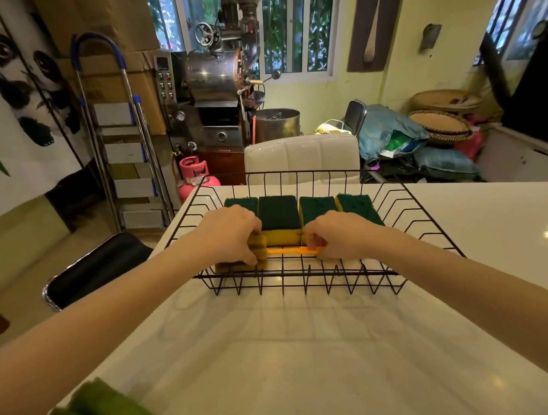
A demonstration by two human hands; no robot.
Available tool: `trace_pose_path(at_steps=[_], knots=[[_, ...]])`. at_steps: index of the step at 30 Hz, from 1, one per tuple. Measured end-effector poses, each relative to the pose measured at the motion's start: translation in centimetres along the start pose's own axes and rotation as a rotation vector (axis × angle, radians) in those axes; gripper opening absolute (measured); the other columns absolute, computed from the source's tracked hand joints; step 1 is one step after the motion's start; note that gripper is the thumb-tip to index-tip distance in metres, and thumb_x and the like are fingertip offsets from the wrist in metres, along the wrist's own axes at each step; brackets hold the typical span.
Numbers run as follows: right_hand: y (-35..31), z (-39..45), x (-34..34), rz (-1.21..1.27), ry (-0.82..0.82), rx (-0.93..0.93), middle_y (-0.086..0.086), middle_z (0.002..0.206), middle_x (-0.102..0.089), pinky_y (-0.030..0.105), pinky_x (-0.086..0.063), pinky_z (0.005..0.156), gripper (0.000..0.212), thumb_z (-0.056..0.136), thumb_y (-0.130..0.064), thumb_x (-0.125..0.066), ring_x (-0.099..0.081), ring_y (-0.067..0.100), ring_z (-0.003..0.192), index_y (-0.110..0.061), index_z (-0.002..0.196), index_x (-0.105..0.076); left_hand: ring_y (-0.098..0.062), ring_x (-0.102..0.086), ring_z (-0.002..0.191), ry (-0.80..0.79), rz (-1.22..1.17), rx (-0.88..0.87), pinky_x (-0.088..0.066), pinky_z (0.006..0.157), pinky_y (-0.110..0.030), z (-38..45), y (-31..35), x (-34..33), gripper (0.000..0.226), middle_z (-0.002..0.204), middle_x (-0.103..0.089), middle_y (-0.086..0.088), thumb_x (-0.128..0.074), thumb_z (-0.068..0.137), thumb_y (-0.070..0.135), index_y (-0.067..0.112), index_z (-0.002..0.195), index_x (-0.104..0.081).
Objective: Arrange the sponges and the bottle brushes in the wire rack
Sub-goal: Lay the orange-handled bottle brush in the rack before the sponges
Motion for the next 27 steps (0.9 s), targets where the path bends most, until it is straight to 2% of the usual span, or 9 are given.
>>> trace_pose_path(at_steps=[4,12,17,21,25,27], knots=[[-0.1,0.0,-0.6,0.021,-0.031,-0.028,0.009,0.108,-0.060,0.027,-0.043,0.076,0.023,0.087,-0.011,-0.055,-0.050,0.019,0.088,-0.013,0.110,-0.056,-0.021,-0.053,0.099,0.017,0.016,-0.007,-0.047,0.078,-0.032,0.2,0.3,-0.1,0.047,0.107,-0.056,-0.004,-0.065,0.075,0.040,0.019,0.116,-0.052],[-0.3,-1.0,-0.8,0.053,-0.095,-0.047,0.013,0.118,-0.060,0.029,-0.044,0.089,0.032,0.088,-0.009,-0.054,-0.055,0.028,0.106,-0.008,0.120,-0.055,-0.019,-0.052,0.087,0.105,0.105,0.008,-0.045,0.069,-0.030,-0.3,0.6,0.5,0.041,0.095,-0.048,-0.001,-0.061,0.078,0.041,0.018,0.111,-0.051],[-1.3,-1.6,-0.1,0.077,-0.096,-0.015,0.012,0.117,-0.060,0.029,-0.043,0.088,0.031,0.089,-0.013,-0.053,-0.055,0.028,0.108,-0.009,0.120,-0.055,-0.016,-0.052,0.094,0.013,-0.108,0.022,-0.048,0.079,-0.031,-0.8,-0.7,-0.1,0.048,0.109,-0.059,-0.003,-0.062,0.077,0.043,0.021,0.118,-0.050],[-2.8,-2.4,2.0,0.198,-0.020,0.026,0.008,0.125,-0.056,0.032,-0.045,0.096,0.038,0.089,-0.013,-0.052,-0.053,0.024,0.112,-0.015,0.127,-0.049,-0.018,-0.056,0.101,0.038,-0.266,0.007,-0.049,0.085,-0.031,-2.1,-1.2,0.7,0.048,0.115,-0.061,-0.003,-0.060,0.079,0.042,0.022,0.121,-0.049],[-5.6,-3.6,3.9,0.302,0.040,0.115,0.006,0.125,-0.055,0.029,-0.044,0.093,0.044,0.088,-0.015,-0.055,-0.051,0.018,0.110,-0.019,0.130,-0.044,-0.016,-0.054,0.107,0.098,-0.358,0.003,-0.042,0.085,-0.025,-4.4,-1.5,1.8,0.047,0.121,-0.059,-0.003,-0.058,0.082,0.037,0.021,0.125,-0.047],[-7.0,-4.0,4.3,0.352,0.059,0.138,0.004,0.130,-0.052,0.027,-0.042,0.094,0.049,0.087,-0.017,-0.058,-0.049,0.017,0.115,-0.021,0.133,-0.040,-0.015,-0.051,0.112,0.120,-0.393,-0.006,-0.038,0.086,-0.023,-5.9,-1.6,2.3,0.050,0.126,-0.055,-0.001,-0.058,0.082,0.035,0.023,0.128,-0.043]])
Point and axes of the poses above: each hand's wrist, its own z-axis towards the middle knuckle, its own x-axis out of the back of the hand, y = z × x, the point moved 9 cm from there along z, towards the middle knuckle
